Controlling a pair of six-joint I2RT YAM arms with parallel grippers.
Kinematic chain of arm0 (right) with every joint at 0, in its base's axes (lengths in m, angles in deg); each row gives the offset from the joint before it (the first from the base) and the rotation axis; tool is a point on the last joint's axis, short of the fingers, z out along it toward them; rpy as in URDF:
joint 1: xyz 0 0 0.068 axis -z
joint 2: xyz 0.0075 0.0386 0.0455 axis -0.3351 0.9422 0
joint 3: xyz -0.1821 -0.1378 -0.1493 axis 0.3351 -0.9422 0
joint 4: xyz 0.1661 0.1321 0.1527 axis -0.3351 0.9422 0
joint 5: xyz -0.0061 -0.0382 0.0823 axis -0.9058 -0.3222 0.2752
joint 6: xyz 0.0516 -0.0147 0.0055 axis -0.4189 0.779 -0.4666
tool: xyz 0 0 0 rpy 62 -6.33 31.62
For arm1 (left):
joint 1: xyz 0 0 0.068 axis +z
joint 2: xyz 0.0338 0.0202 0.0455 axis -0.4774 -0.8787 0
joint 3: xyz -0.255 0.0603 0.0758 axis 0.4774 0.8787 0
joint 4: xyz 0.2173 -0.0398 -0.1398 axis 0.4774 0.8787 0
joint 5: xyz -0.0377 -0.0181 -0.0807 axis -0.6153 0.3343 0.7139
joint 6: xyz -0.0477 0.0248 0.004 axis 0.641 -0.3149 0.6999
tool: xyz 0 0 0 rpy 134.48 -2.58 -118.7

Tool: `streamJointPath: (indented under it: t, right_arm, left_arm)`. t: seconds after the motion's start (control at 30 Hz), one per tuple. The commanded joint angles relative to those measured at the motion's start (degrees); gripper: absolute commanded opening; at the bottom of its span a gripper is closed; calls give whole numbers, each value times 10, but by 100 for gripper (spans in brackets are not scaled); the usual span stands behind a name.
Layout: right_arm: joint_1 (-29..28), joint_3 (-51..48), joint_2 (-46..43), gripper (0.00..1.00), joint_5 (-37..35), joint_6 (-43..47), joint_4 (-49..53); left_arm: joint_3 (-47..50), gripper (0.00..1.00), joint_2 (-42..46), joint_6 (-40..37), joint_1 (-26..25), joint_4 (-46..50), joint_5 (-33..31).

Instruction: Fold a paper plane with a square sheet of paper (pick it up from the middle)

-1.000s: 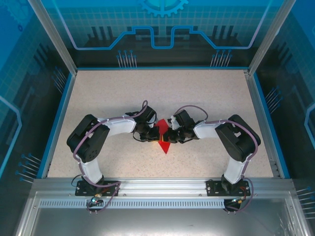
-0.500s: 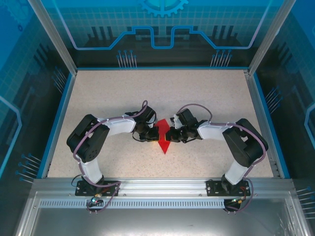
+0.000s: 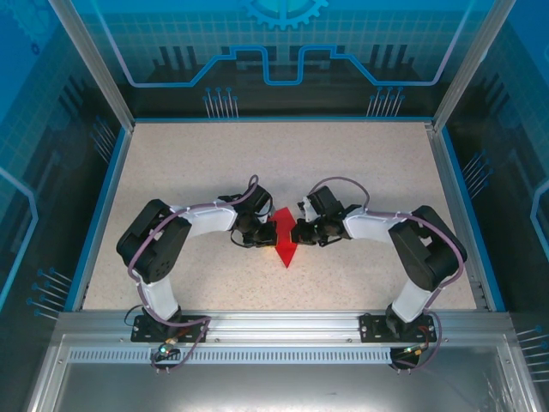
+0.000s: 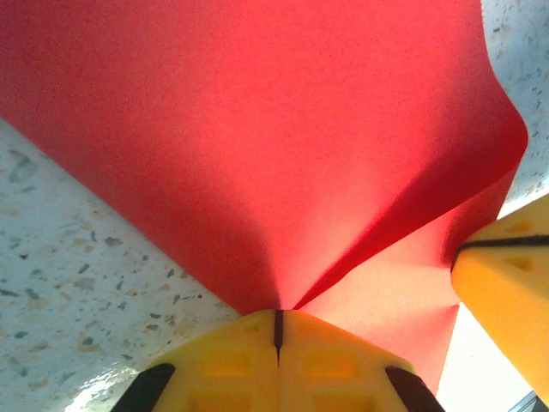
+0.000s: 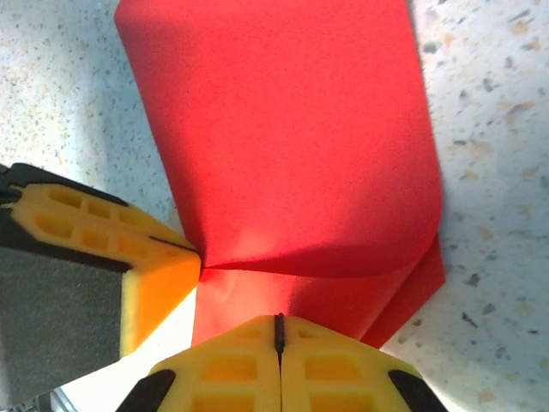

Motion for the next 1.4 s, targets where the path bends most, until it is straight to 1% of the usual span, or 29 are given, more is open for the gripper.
streamJointPath:
  t: [0.0, 0.17, 0.2, 0.43, 0.73, 1.1, 1.37]
  right_arm:
    - [8, 15, 17, 5, -29, 17, 32]
    - [11, 19, 27, 5, -41, 26, 47]
    - [11, 34, 26, 5, -44, 29, 51]
    - [10, 53, 8, 4, -57, 42, 73]
    - [10, 70, 42, 4, -86, 59, 94]
    - [10, 48, 37, 2, -116, 67, 120]
    - [10, 26, 32, 1, -128, 65, 120]
  left_arm:
    - [-11, 1, -23, -18, 4, 32, -16]
    - [-23, 1, -30, -24, 4, 39, -13]
    - [-26, 1, -30, -26, 4, 42, -13]
    - [-31, 1, -41, -33, 2, 49, -20]
    - [-40, 1, -48, -44, 1, 57, -20]
    - [-45, 1, -53, -54, 1, 68, -24]
    - [-52, 2, -55, -58, -3, 79, -32]
